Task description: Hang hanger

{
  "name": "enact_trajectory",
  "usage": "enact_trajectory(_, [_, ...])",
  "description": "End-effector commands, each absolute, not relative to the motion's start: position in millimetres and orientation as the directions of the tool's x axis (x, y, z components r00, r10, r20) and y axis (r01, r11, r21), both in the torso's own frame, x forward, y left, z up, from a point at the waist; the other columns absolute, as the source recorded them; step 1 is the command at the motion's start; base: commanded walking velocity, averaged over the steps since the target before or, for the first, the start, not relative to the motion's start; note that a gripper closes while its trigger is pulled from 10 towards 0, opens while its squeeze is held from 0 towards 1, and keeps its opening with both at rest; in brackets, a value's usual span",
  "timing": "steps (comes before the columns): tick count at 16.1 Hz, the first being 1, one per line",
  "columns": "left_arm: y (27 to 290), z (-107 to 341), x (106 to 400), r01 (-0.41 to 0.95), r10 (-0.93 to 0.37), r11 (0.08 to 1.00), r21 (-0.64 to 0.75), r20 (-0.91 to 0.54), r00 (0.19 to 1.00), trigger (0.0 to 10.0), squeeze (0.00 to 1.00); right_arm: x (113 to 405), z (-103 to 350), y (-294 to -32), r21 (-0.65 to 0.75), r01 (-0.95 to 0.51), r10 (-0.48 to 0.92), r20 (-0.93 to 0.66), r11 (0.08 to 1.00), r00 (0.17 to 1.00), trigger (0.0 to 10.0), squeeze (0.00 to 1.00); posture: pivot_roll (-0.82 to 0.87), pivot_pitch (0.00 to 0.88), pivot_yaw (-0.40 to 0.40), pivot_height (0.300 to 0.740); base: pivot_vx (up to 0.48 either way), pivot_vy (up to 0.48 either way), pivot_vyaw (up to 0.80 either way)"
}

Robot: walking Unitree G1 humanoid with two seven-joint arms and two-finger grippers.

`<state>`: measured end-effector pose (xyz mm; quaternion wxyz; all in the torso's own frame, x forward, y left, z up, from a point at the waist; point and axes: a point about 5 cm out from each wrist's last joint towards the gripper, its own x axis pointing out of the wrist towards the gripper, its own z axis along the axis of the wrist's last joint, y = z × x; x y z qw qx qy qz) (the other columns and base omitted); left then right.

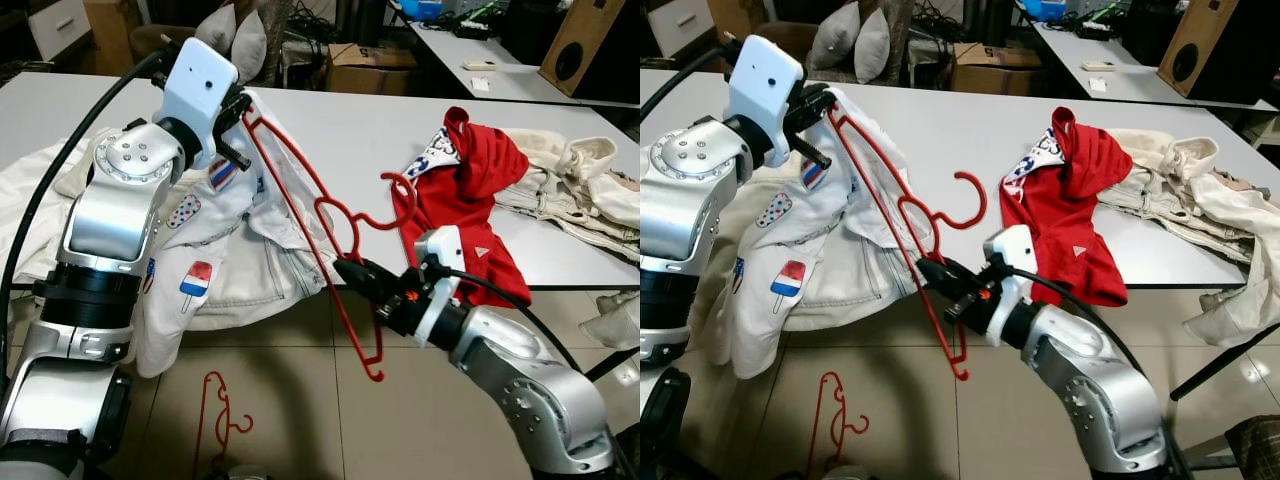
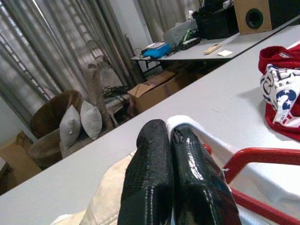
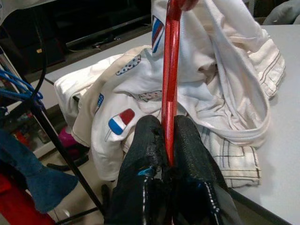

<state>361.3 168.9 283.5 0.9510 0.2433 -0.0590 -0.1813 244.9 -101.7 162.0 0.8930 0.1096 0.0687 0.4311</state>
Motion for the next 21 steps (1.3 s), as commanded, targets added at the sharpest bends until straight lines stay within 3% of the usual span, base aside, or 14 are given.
enact_trajectory(1, [169, 281, 363, 0.311, -0.369, 0.800, 0.513, 0.011, 0.929, 0.0, 0.00, 245, 166, -104, 0.231, -0.763, 0.786, -0.012, 0.604, 0.618, 10.0, 0.00, 0.10, 0.000, -0.078, 0.740, 0.000, 0.000, 0.00])
enact_trajectory(4, [169, 283, 362, 0.313, -0.375, 0.798, 0.514, 0.017, 0.927, 0.0, 0.00, 252, 153, -113, 0.193, -0.706, 0.731, -0.122, 0.681, 0.672, 10.0, 0.00, 0.10, 0.000, -0.083, 0.740, 0.000, 0.000, 0.00])
enact_trajectory(11, [157, 293, 354, 0.367, -0.443, 0.789, 0.493, 0.043, 0.896, 0.0, 0.00, 264, 138, -116, 0.154, -0.650, 0.667, -0.221, 0.744, 0.711, 10.0, 0.00, 0.11, 0.000, -0.090, 0.740, 0.000, 0.000, 0.00])
enact_trajectory(13, [148, 296, 345, 0.418, -0.492, 0.780, 0.466, 0.042, 0.870, 0.0, 0.00, 277, 137, -117, 0.241, -0.543, 0.589, -0.203, 0.804, 0.782, 10.0, 0.00, 0.11, 0.000, -0.089, 0.740, 0.000, 0.000, 0.00])
enact_trajectory(15, [145, 294, 341, 0.423, -0.496, 0.778, 0.464, 0.042, 0.867, 0.0, 0.00, 281, 138, -112, 0.412, -0.476, 0.580, -0.172, 0.777, 0.797, 10.0, 0.00, 0.11, 0.000, -0.090, 0.740, 0.000, 0.000, 0.00])
enact_trajectory(18, [144, 293, 338, 0.433, -0.500, 0.782, 0.449, 0.037, 0.865, 0.0, 0.00, 283, 137, -109, 0.497, -0.431, 0.563, -0.148, 0.753, 0.813, 10.0, 0.00, 0.12, 0.000, -0.090, 0.740, 0.000, 0.000, 0.00])
enact_trajectory(19, [142, 286, 333, 0.450, -0.507, 0.780, 0.436, 0.017, 0.862, 0.0, 0.00, 287, 142, -110, 0.641, -0.365, 0.531, -0.079, 0.675, 0.843, 10.0, 0.00, 0.11, 0.000, -0.087, 0.740, 0.000, 0.000, 0.00])
enact_trajectory(21, [134, 288, 329, 0.446, -0.511, 0.795, 0.411, 0.058, 0.858, 0.0, 0.00, 288, 141, -103, 0.684, -0.366, 0.571, -0.089, 0.631, 0.816, 10.0, 0.00, 0.12, 0.000, -0.087, 0.740, 0.000, 0.000, 0.00])
